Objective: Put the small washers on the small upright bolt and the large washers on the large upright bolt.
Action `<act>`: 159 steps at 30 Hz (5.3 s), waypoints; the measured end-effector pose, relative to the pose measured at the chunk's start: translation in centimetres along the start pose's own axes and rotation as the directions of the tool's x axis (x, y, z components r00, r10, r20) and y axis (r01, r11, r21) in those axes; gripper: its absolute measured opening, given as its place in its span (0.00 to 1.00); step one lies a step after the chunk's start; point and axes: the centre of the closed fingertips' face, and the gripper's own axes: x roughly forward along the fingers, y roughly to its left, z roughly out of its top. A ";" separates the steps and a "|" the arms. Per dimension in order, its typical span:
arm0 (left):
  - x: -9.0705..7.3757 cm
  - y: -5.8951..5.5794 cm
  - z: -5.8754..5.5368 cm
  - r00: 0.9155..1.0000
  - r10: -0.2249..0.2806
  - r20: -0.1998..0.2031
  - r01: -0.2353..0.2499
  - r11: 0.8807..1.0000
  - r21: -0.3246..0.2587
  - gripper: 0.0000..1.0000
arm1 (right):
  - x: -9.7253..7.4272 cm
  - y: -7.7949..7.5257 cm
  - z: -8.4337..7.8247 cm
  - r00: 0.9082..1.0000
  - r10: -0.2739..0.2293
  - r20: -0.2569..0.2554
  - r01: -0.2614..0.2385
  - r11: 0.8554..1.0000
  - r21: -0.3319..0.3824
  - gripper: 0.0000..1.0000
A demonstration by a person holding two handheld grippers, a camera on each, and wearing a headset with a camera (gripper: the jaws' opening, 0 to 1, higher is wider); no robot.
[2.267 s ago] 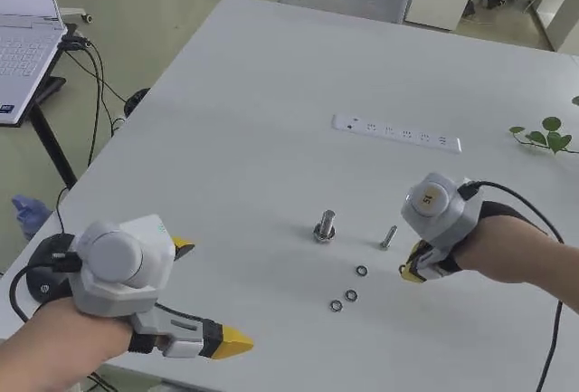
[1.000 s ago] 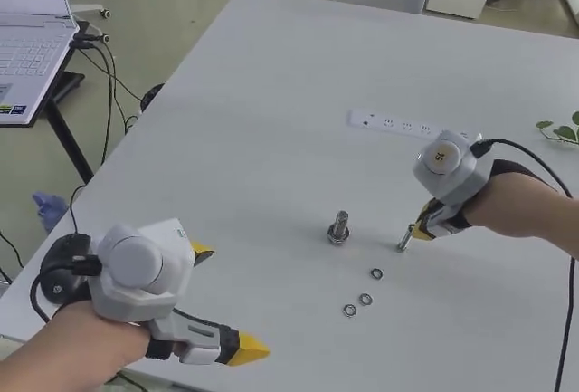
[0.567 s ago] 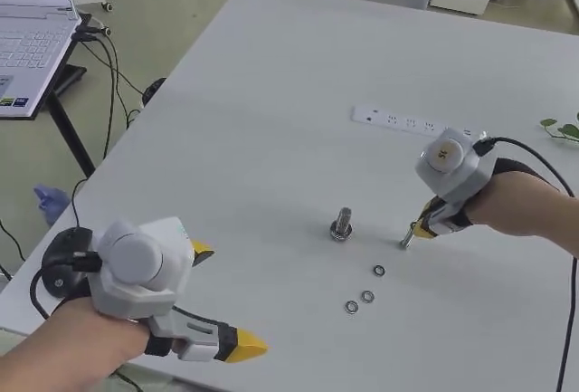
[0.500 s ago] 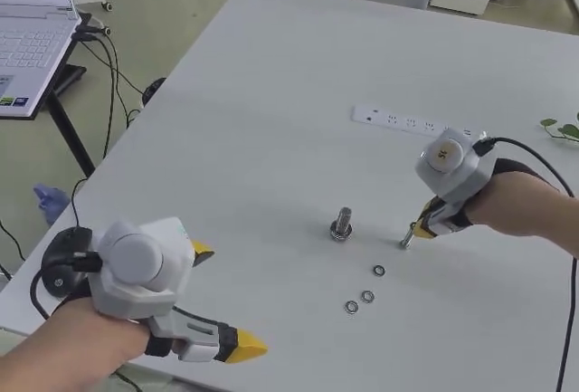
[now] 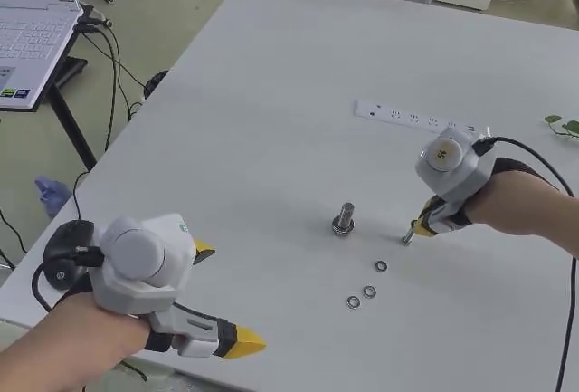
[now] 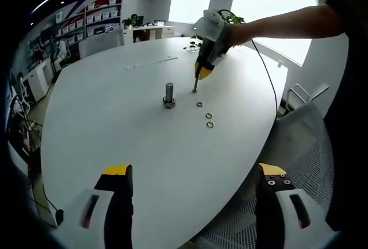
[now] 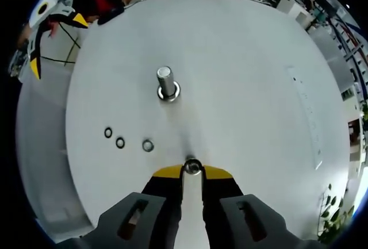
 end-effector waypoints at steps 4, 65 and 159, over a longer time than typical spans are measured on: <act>-0.1 0.2 -0.3 1.000 0.006 -0.008 -0.006 1.000 -0.003 0.88 | 0.4 -0.1 -0.1 1.000 -0.004 -0.003 0.004 1.000 0.003 0.12; -0.4 0.9 -2.5 0.999 0.008 -0.045 -0.010 0.999 -0.050 0.83 | 4.4 0.5 -1.1 0.999 0.025 -0.044 -0.025 1.000 0.007 0.14; -1.7 -1.2 0.7 1.000 -0.004 0.027 0.002 0.999 0.048 0.95 | 3.1 5.8 1.4 0.997 0.040 0.062 -0.041 0.999 0.021 0.33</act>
